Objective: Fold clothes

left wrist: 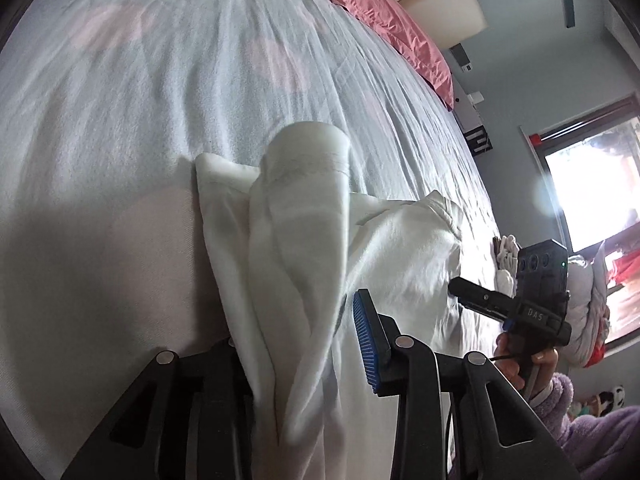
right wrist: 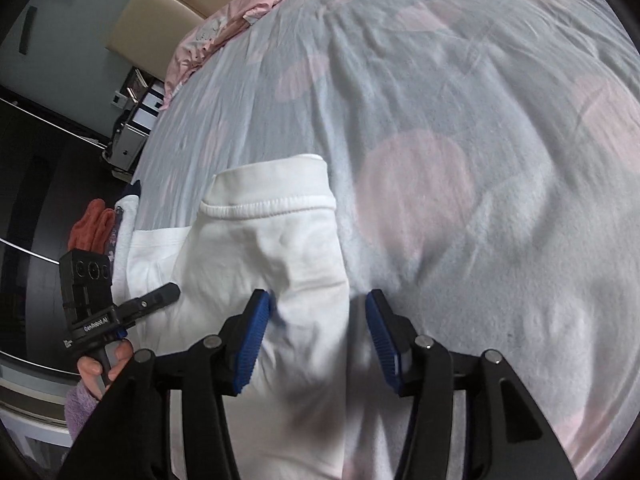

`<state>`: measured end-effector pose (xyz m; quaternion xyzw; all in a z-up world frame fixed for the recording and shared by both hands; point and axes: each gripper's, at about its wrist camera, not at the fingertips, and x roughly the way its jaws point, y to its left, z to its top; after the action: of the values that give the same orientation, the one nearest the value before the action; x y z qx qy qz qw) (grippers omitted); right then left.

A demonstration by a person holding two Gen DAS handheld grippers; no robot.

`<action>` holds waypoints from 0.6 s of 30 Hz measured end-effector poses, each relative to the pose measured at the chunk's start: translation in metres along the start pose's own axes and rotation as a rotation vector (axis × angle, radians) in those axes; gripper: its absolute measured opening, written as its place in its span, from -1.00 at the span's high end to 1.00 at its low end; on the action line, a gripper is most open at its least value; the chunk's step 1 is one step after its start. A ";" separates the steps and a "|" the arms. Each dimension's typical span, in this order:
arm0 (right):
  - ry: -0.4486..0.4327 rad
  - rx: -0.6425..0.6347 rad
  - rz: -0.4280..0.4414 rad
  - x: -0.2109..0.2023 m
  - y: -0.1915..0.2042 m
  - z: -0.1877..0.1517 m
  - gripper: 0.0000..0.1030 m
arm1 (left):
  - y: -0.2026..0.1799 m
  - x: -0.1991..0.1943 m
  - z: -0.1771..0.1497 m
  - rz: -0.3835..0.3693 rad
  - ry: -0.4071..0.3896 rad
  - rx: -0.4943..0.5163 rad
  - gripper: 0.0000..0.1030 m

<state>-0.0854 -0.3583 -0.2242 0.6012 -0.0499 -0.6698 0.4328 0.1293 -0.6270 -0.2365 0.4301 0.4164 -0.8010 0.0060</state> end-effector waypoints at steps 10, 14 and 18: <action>-0.039 -0.020 0.077 0.017 0.000 0.008 0.74 | -0.016 -0.009 -0.001 0.043 -0.059 0.056 0.70; -0.095 -0.084 0.050 0.002 0.018 0.004 0.88 | -0.023 -0.013 -0.002 0.067 -0.086 0.089 0.75; -0.169 -0.176 0.011 -0.023 0.050 -0.005 0.89 | -0.047 -0.038 -0.013 0.092 -0.156 0.148 0.77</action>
<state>-0.0582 -0.3720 -0.1785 0.5019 -0.0304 -0.7178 0.4817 0.1451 -0.6011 -0.1825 0.3845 0.3343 -0.8594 0.0432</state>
